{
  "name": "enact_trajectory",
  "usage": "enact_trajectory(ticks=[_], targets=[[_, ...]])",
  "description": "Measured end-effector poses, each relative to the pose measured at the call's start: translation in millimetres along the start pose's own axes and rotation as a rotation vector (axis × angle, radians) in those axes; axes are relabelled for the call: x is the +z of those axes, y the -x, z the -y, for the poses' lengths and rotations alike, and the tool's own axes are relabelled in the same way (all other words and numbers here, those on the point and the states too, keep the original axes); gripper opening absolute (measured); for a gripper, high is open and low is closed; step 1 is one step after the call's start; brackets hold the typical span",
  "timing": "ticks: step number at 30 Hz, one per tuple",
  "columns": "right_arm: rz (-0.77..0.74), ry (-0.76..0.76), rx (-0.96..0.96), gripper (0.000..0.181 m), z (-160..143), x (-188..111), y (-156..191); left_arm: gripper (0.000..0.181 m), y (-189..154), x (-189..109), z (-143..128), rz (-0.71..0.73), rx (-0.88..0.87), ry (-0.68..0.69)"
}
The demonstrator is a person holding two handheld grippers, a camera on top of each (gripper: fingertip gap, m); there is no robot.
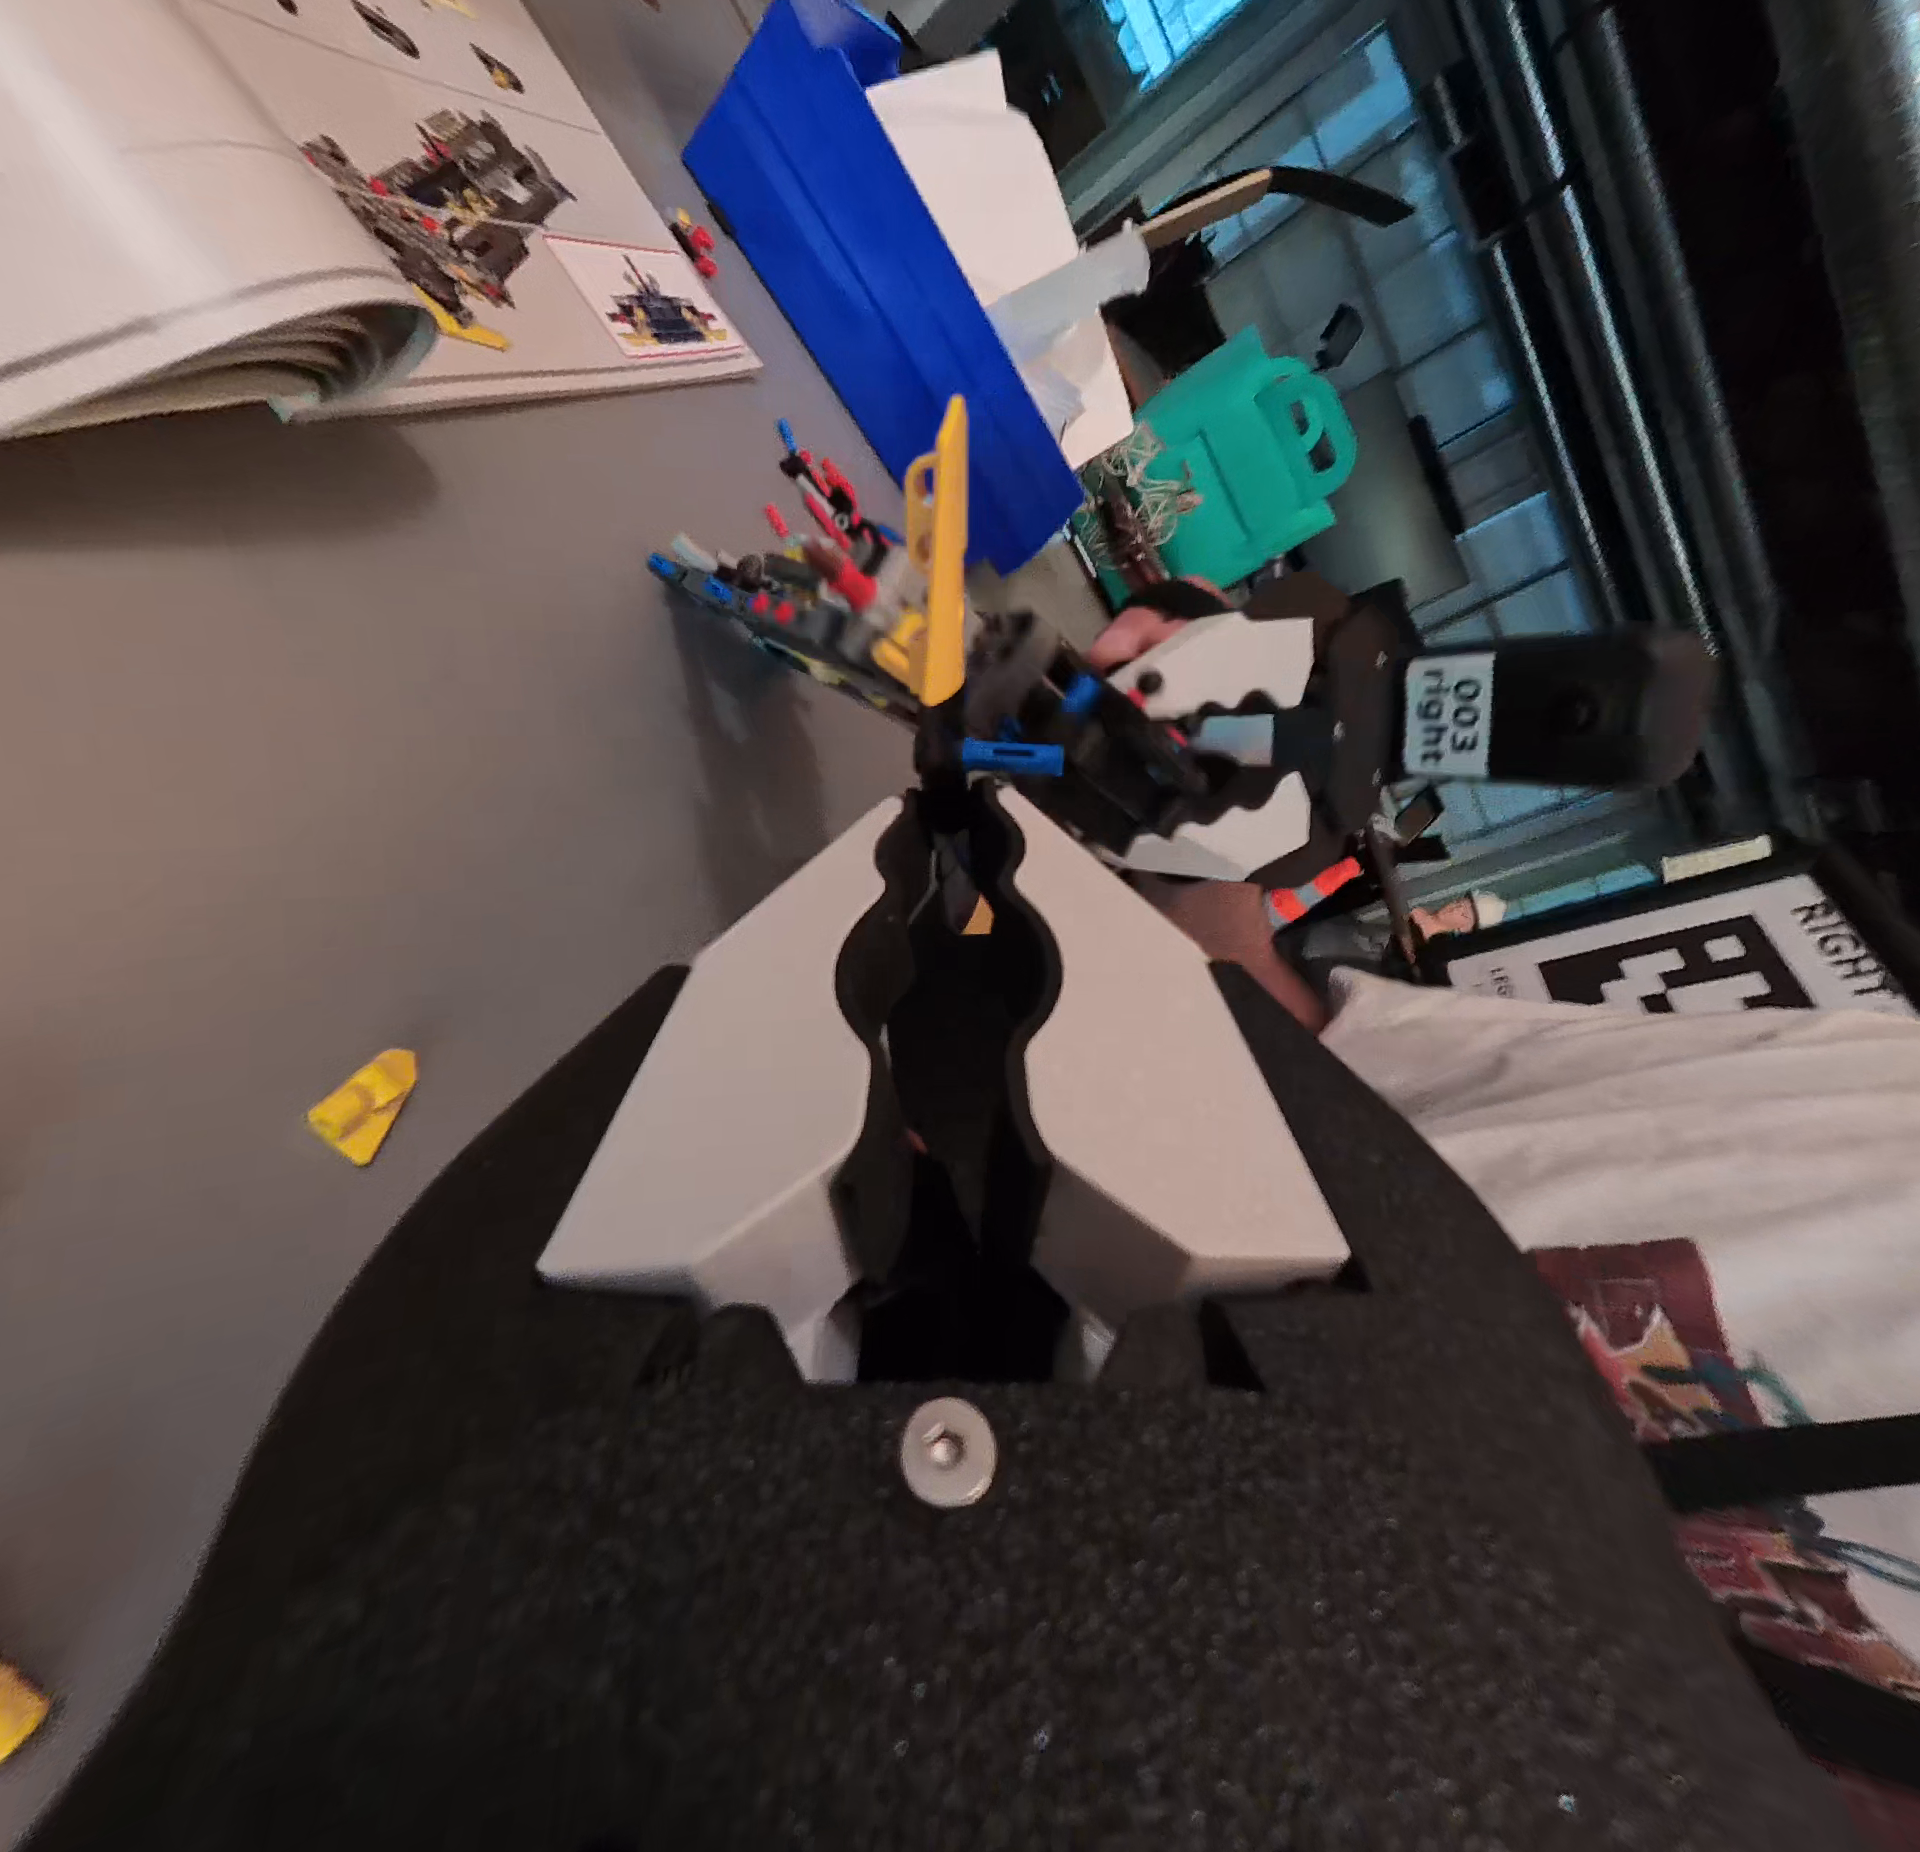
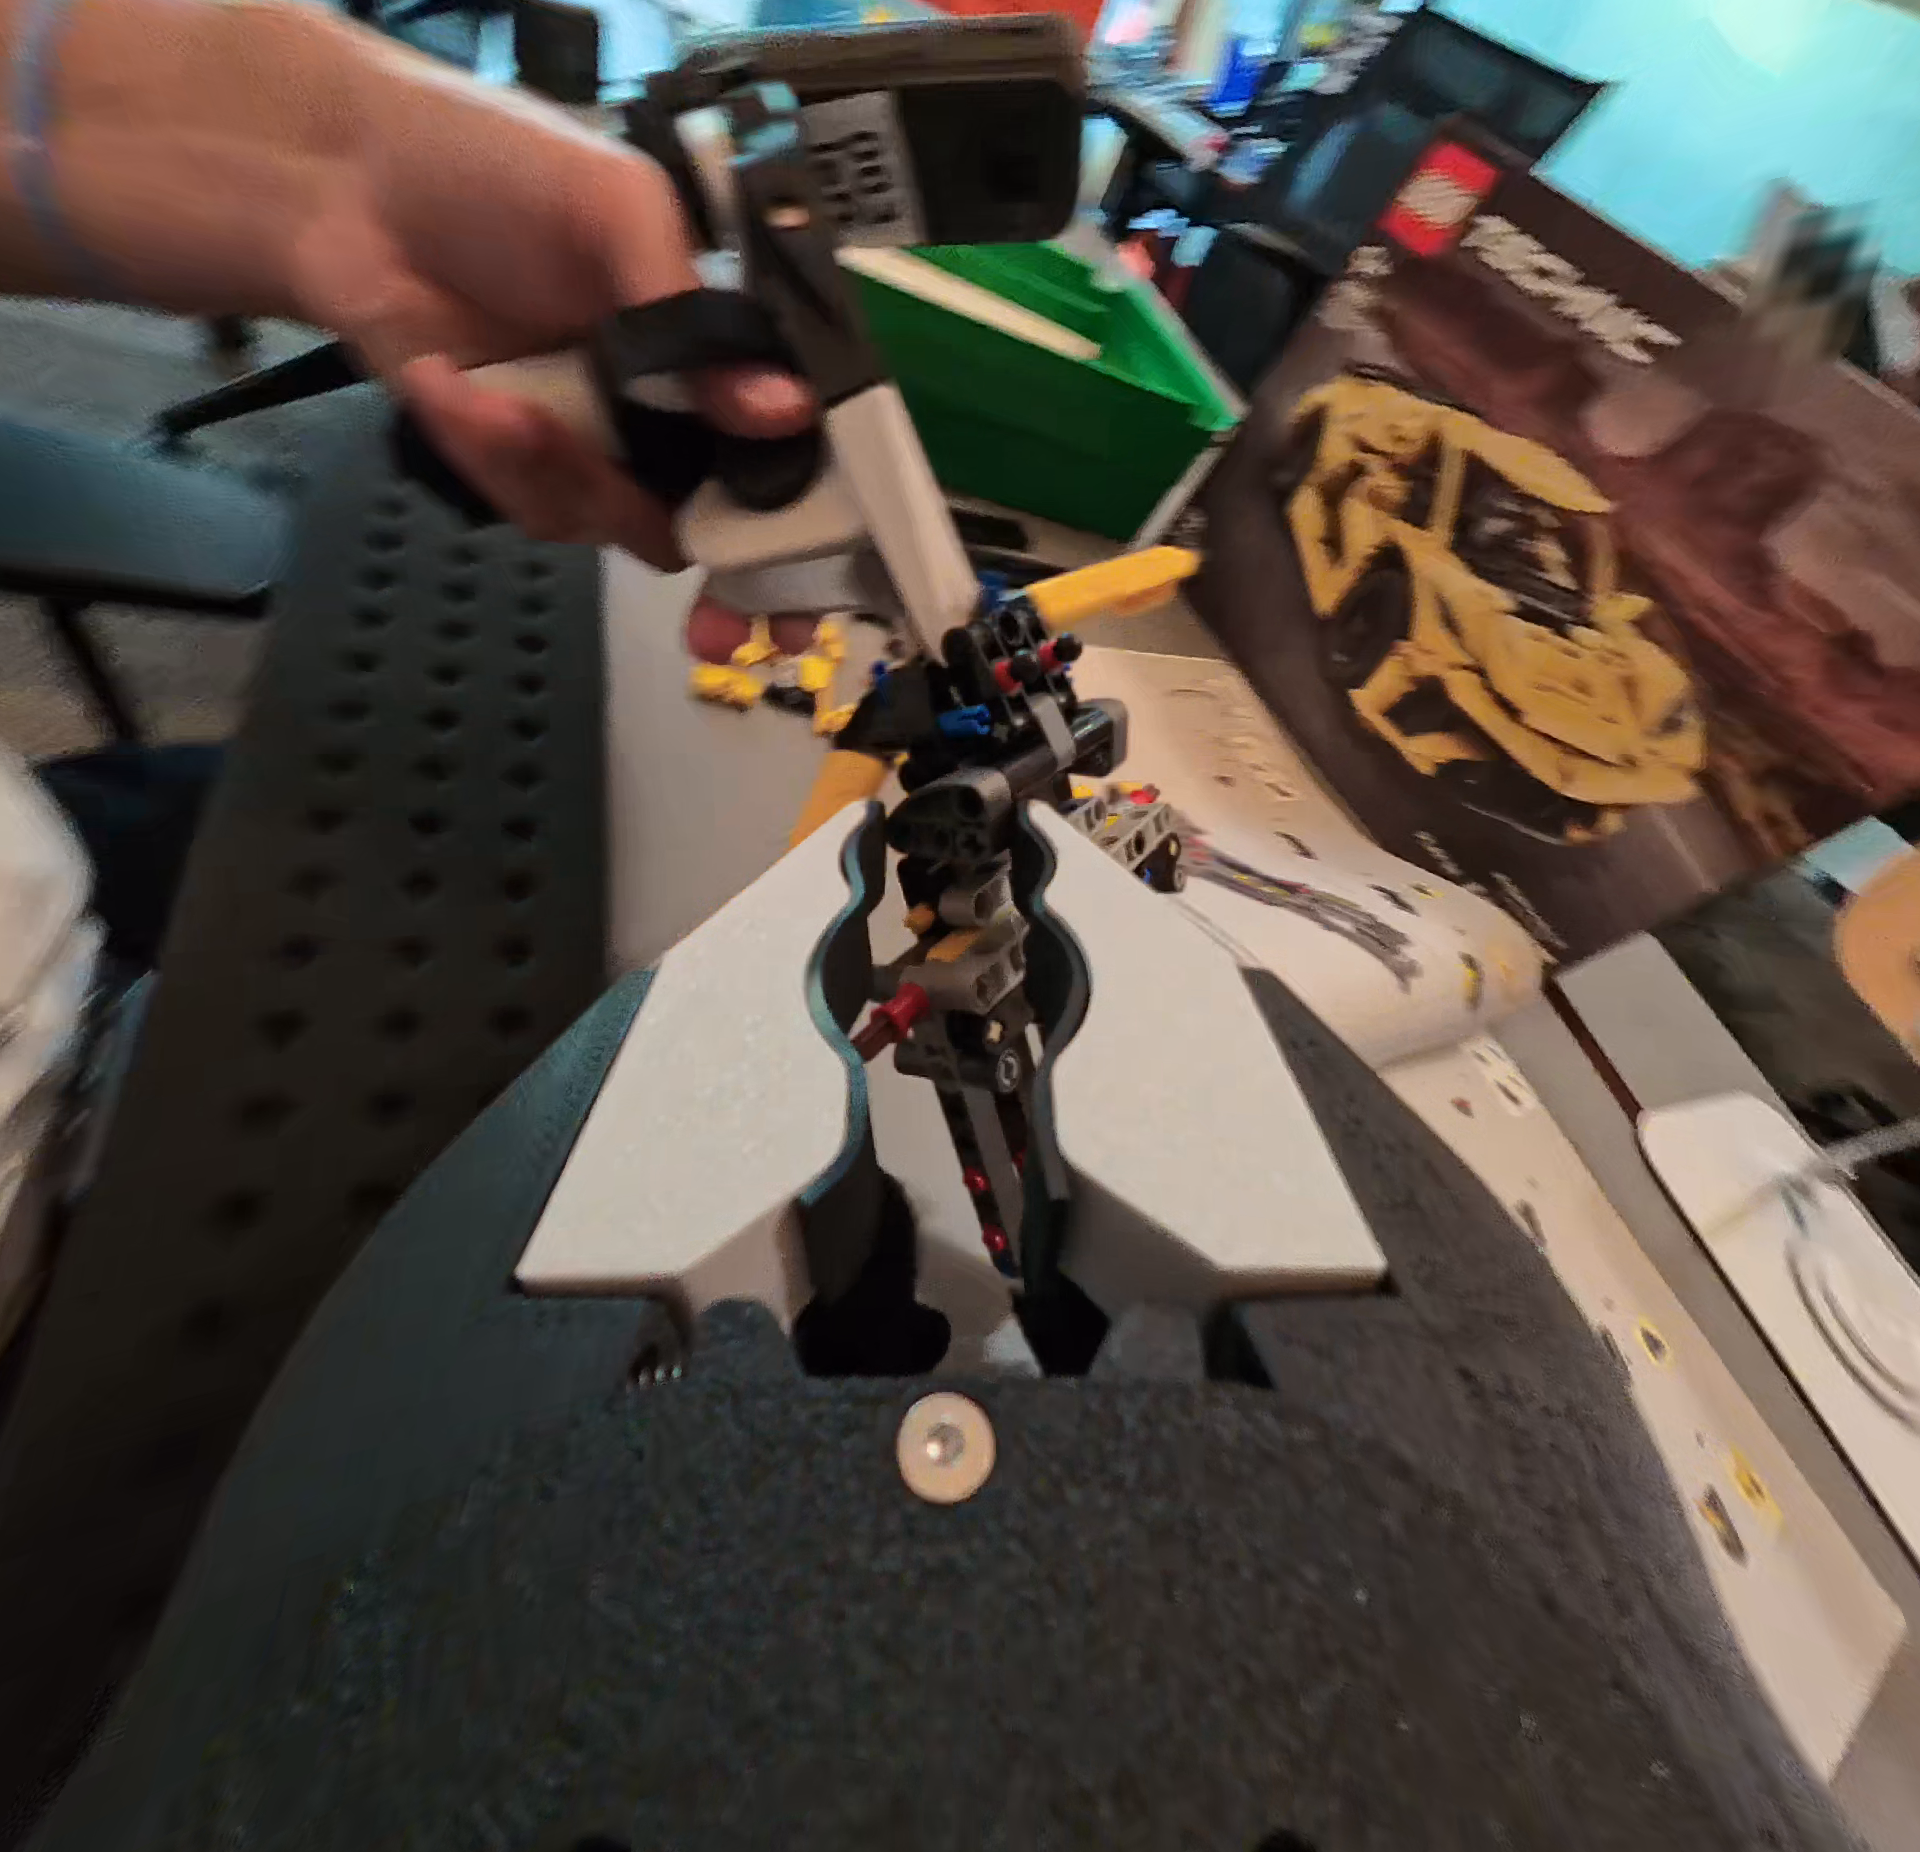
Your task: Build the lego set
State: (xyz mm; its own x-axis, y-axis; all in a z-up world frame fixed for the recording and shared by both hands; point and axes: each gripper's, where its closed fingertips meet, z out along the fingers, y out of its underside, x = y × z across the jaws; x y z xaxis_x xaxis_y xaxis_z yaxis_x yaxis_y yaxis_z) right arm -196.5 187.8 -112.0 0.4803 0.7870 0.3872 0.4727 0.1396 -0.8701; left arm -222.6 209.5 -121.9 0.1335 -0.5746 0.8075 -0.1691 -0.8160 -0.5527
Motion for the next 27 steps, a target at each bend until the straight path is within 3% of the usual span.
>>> enact_trajectory(ticks=[5, 10, 15, 19, 27], targets=[[0.094, -0.105, 0.164, 0.022, 26, -20, 1, 0.005, -17, 10, -34, -0.111, 0.033, 0.057], [0.238, -0.325, 0.512, 0.022, 62, -37, -29, 0.006, -28, 8, -21, -0.110, 0.165, -0.053], [0.413, -0.422, 0.781, 0.022, 38, -43, -54, 0.006, -30, 3, -9, -0.080, 0.236, -0.088], [0.485, -0.469, 0.877, 0.022, 24, -56, -67, 0.006, -40, -3, 13, -0.130, 0.372, -0.108], [0.667, -0.417, 0.959, 0.022, 4, -54, -90, 0.005, -62, 20, 62, -0.457, 0.694, 0.029]])
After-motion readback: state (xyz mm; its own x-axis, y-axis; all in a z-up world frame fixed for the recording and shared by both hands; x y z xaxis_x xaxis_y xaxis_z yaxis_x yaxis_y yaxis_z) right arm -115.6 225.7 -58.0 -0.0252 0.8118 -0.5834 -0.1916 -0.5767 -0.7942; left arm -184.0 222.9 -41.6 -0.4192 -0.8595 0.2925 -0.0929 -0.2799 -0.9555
